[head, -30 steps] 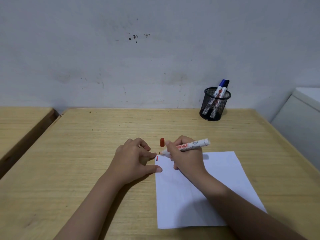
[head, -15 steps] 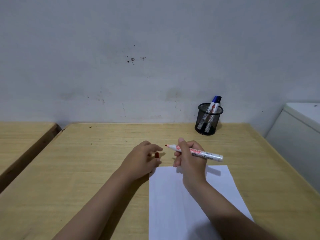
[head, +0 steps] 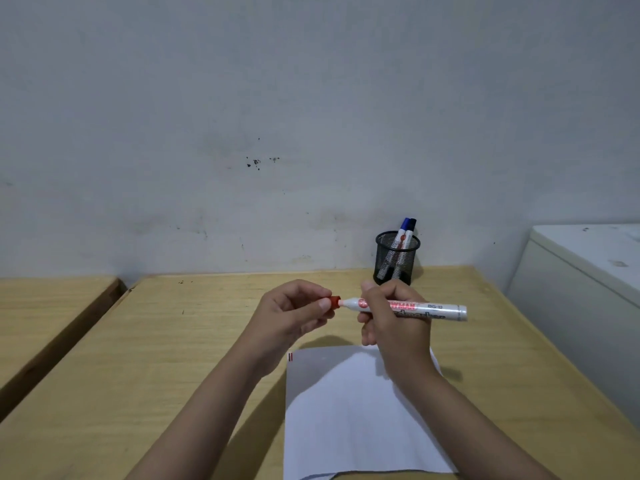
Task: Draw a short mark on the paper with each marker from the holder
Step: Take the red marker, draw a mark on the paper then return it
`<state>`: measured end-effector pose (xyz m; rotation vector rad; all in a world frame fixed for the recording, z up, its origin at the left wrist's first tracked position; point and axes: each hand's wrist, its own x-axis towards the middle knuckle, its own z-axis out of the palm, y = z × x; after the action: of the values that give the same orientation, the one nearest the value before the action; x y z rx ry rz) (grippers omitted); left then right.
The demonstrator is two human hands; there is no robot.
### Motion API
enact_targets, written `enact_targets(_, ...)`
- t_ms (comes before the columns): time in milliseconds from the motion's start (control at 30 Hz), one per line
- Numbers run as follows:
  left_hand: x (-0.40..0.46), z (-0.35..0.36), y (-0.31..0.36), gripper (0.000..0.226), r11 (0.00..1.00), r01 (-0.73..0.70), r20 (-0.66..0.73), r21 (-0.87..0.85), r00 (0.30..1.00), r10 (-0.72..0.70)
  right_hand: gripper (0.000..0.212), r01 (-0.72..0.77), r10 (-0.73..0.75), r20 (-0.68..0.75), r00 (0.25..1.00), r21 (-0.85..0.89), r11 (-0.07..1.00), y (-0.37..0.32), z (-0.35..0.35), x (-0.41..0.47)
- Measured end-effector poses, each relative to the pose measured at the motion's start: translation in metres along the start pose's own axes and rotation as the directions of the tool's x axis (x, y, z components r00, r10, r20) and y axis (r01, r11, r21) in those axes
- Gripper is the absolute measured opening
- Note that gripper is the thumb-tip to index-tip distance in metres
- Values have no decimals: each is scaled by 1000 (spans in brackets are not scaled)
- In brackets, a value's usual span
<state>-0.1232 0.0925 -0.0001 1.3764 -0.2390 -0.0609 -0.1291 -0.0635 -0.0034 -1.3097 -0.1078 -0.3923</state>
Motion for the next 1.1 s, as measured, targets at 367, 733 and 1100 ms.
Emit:
enact_targets(367,-25,24,23,10,999,-30,33,-14,999,30,32,51,-50,100,994,-17,999,-31,-11,-10)
enact_targets(733,-32,30,28,11,995,-96,-27,-1,995,96,35,39,-51,77,996,149,988,-27,1,-16)
enact_targets(1100,8,23,12,3,962,-140,-414,236,881,229,32,-73,140,329,934,-207,976,-31,-16,33)
